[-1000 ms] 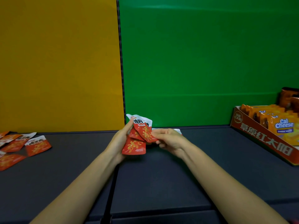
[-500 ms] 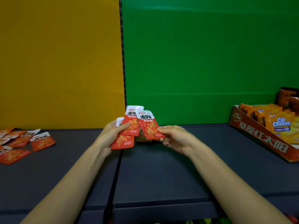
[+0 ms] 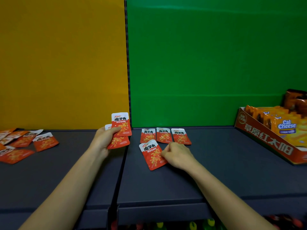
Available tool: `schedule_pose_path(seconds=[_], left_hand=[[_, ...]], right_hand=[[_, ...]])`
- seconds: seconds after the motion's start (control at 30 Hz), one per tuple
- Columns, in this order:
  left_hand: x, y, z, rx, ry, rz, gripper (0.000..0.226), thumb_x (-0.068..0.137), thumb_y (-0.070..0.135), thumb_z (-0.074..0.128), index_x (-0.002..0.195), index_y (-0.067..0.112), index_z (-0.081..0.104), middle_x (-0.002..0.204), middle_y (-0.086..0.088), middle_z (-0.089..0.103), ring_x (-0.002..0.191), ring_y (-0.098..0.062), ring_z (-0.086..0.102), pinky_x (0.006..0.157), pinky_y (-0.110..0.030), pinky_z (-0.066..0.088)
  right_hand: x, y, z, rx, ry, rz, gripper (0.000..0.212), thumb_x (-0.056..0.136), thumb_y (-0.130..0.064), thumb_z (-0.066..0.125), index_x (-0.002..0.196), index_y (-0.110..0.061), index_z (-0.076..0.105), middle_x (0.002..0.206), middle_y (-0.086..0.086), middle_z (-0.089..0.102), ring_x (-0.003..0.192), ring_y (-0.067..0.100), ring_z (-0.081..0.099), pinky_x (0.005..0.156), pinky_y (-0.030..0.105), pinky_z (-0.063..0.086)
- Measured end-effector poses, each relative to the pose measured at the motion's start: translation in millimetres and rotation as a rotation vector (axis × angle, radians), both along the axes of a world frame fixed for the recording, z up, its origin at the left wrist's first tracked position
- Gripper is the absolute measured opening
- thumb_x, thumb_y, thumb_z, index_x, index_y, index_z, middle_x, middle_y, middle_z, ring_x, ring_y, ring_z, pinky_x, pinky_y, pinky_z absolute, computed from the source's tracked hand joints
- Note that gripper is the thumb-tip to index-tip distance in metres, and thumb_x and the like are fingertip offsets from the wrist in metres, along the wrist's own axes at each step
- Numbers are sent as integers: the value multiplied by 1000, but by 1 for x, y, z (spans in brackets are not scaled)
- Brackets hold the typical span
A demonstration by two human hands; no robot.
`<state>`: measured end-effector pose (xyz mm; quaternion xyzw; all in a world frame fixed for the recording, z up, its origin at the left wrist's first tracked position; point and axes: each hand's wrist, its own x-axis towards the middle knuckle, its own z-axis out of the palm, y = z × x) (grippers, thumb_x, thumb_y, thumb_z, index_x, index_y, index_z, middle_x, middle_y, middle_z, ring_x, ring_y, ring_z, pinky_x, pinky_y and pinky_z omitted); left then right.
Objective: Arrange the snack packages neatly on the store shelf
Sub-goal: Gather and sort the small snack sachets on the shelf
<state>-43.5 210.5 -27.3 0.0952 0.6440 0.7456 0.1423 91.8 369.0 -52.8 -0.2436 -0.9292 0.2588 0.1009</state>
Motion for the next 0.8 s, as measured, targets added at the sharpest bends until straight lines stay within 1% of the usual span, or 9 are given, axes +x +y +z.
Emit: schedule_pose_path(seconds=[0.13, 0.23, 0.3, 0.33, 0.4, 0.47, 0.57, 0.7, 0.8], left_hand=[[2, 2, 0, -17, 20, -27, 33, 90, 15, 59, 121, 7, 51, 83, -4, 62, 70, -16, 59, 56, -27, 45], [7, 4, -1, -52, 41, -60, 16, 91, 15, 58, 106, 12, 54, 80, -3, 63, 65, -14, 60, 47, -22, 49], [10, 5, -1, -73, 51, -78, 3, 91, 15, 58, 92, 16, 56, 79, -3, 64, 55, -11, 63, 41, -16, 50], [11, 6, -2, -81, 59, -87, 4, 90, 15, 59, 88, 18, 56, 79, -4, 64, 50, -9, 64, 40, -14, 49], [13, 6, -1, -101, 73, -100, 3, 90, 16, 59, 90, 19, 57, 80, -3, 65, 53, -10, 64, 40, -15, 49], [17, 6, 0, -120, 85, -121, 7, 90, 17, 60, 96, 18, 57, 81, -2, 65, 63, -13, 62, 41, -16, 49], [27, 10, 0, -125, 101, -196, 12, 90, 16, 60, 101, 17, 57, 83, -3, 67, 54, -10, 67, 42, -18, 49], [42, 23, -2, -94, 124, -298, 21, 87, 12, 63, 107, 15, 57, 88, -5, 70, 58, -9, 67, 49, -19, 53], [54, 34, -6, -71, 158, -327, 25, 82, 8, 67, 105, 15, 57, 86, -3, 70, 58, -7, 67, 54, -20, 54]], right_hand=[[1, -6, 2, 54, -6, -8, 28, 90, -37, 49, 69, -19, 54, 81, 2, 61, 87, 25, 59, 72, 31, 41], [0, -11, 2, 114, -21, 5, 34, 89, -43, 49, 84, -12, 64, 97, 4, 66, 97, 26, 58, 78, 33, 41], [-1, -14, 1, 159, -36, 15, 38, 89, -44, 48, 93, -11, 66, 103, 5, 66, 101, 27, 58, 80, 34, 41], [-1, -14, 1, 173, -45, 22, 38, 89, -45, 48, 95, -12, 65, 104, 5, 66, 103, 28, 58, 80, 35, 41], [-1, -14, 2, 188, -54, 40, 37, 89, -45, 49, 96, -12, 64, 105, 5, 65, 104, 28, 57, 81, 35, 42], [0, -12, 4, 155, 3, 39, 35, 90, -46, 46, 85, -14, 62, 98, 4, 66, 99, 26, 58, 79, 34, 41], [0, -5, 9, -6, 201, 43, 39, 94, -51, 39, 66, -25, 47, 75, -5, 59, 82, 21, 55, 73, 33, 40], [-8, 7, 13, -200, 331, 71, 46, 95, -51, 37, 82, -15, 62, 82, 0, 67, 68, 14, 52, 74, 33, 43], [-10, 12, 13, -244, 411, 58, 42, 93, -47, 47, 78, -9, 59, 76, 3, 60, 67, 15, 48, 71, 33, 41]])
